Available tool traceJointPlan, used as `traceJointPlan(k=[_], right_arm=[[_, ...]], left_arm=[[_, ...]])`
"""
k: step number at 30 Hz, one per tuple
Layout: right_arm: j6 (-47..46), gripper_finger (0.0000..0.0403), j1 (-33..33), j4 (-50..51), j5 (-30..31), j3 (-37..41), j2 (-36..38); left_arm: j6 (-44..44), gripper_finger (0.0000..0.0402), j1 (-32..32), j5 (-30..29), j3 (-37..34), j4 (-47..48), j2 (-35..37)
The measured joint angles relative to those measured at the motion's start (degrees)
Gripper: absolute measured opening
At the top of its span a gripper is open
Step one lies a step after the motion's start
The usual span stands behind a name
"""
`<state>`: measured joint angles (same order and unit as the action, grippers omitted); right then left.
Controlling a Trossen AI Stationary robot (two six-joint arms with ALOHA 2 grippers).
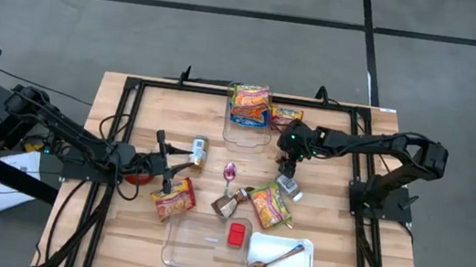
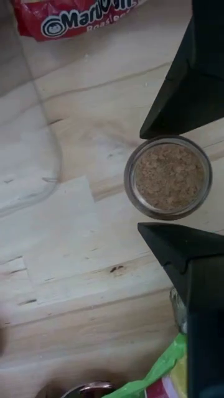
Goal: Pick & Place Food Item
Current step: Put the brown seasoning bottle into the bottom transparent bin
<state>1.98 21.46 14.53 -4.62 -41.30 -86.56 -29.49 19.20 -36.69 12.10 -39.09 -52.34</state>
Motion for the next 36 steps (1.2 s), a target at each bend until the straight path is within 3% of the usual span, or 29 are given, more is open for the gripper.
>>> traceJointPlan(k=[5,13,20,27,31,36], right_arm=[[0.03,0.0167,0.06,0.35,0.04,0.0,0.1],[0.33,0.0167,-0.47,3.1,0.13,0.12,1.99],[-0.5,0.0167,-4.19,3.21,0.17,0.11,14.45],[-3.93,0.0167,-15.51,-4.98,-2.63,-0.35,24.6],[-2.2,0.0167,-22.87,-7.94,-2.97,-4.39,23.24],[2.25,0.0167,-28.82,-7.96,-2.86,-12.49,14.53]], left_arm=[[0.0,0.0136,0.0,-0.02,0.0,0.0,0.0],[0.0,0.0136,0.0,-0.2,0.0,0.02,0.0],[-0.2,0.0136,-0.03,-3.35,0.0,-0.54,0.0],[1.25,0.0136,-3.21,-5.59,0.0,-0.57,0.0],[2.74,0.0136,-5.13,-5.63,0.0,-0.97,0.01],[4.78,0.0136,-7.46,-9.22,0.0,-0.92,0.02]])
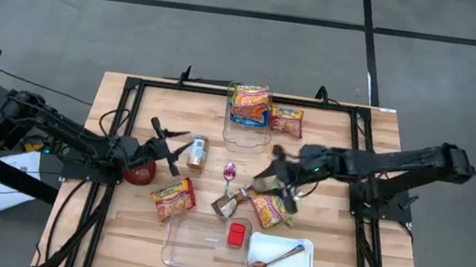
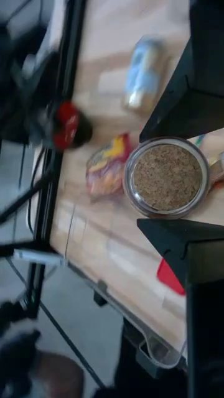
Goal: Pick & Place Food Item
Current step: Put the brown seasoning bottle into the bottom transparent bin
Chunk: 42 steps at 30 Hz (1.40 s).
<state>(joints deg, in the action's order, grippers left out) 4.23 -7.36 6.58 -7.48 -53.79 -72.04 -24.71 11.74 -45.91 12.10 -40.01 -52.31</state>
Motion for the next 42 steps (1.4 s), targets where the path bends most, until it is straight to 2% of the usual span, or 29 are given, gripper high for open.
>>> traceJointPlan(k=[5,12,18,23,36,42], right_arm=[[4.16,0.0167,-2.85,2.13,-3.81,-9.36,-9.8],[4.96,0.0167,-3.82,6.5,-6.92,-21.71,-22.6],[4.34,0.0167,-6.06,8.75,-7.63,-29.72,-31.07],[2.63,0.0167,-8.81,9.66,-6.85,-34.26,-35.69],[-2.61,0.0167,-14.18,9.84,0.29,-42.91,-48.07],[-2.79,0.0167,-15.34,15.04,3.42,-48.5,-53.11]], left_arm=[[1.13,0.0136,-0.3,-7.95,0.0,1.7,0.0],[1.21,0.0136,-0.25,-10.91,0.0,1.84,0.0],[1.25,0.0136,-0.25,-16.85,0.0,3.65,0.0],[1.25,0.0136,-0.25,-17.1,0.02,4.03,0.0],[1.19,0.0136,-0.25,-17.07,0.02,3.57,0.09],[1.58,0.0136,-0.24,-17.05,0.02,3.58,0.09]])
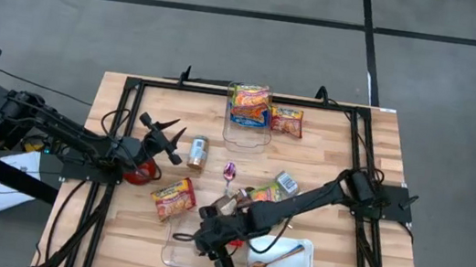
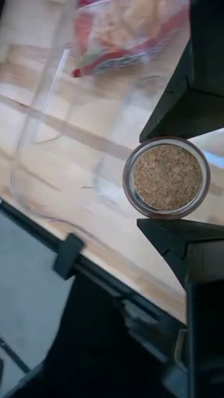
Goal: Pick & Place Food Item
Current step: Put the brown seasoning bottle into the bottom transparent bin
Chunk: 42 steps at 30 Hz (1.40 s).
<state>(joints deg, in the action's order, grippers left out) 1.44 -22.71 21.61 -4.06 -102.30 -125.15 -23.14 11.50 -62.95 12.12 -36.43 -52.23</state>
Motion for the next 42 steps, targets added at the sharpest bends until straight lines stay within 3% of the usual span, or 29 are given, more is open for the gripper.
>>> traceJointPlan(k=[11,42], right_arm=[[-0.93,0.0167,-0.91,1.56,1.09,-4.57,-4.62],[0.53,0.0167,-0.3,2.46,3.08,-4.78,-4.51]], left_arm=[[1.03,0.0136,0.27,0.45,0.0,0.53,0.02],[1.14,0.0136,0.27,0.63,0.0,0.43,0.01]])
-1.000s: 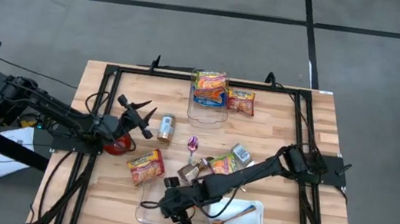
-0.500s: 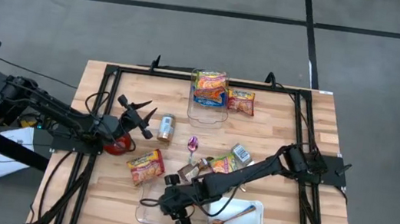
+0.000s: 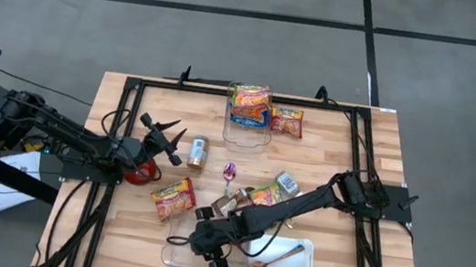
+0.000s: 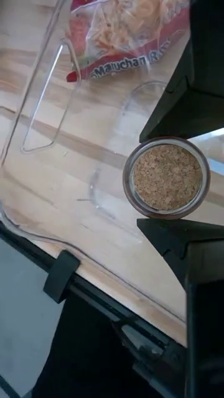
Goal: Pick & Place Food Item
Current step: Put the brown seasoning bottle into the bottom transparent bin
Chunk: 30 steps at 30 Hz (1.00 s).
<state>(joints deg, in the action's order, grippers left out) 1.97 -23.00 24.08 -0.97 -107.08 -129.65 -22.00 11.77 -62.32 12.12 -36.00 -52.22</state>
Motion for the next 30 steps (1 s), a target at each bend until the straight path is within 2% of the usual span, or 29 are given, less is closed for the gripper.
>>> traceJointPlan(k=[18,30], right_arm=[[-0.49,0.0167,1.01,4.53,-0.23,0.01,-2.7],[-0.76,0.0167,1.05,8.33,2.51,0.01,-2.68]], left_arm=[[0.24,0.0136,0.0,0.24,0.0,0.4,-0.01],[0.46,0.0136,0.0,0.26,0.0,0.44,-0.01]])
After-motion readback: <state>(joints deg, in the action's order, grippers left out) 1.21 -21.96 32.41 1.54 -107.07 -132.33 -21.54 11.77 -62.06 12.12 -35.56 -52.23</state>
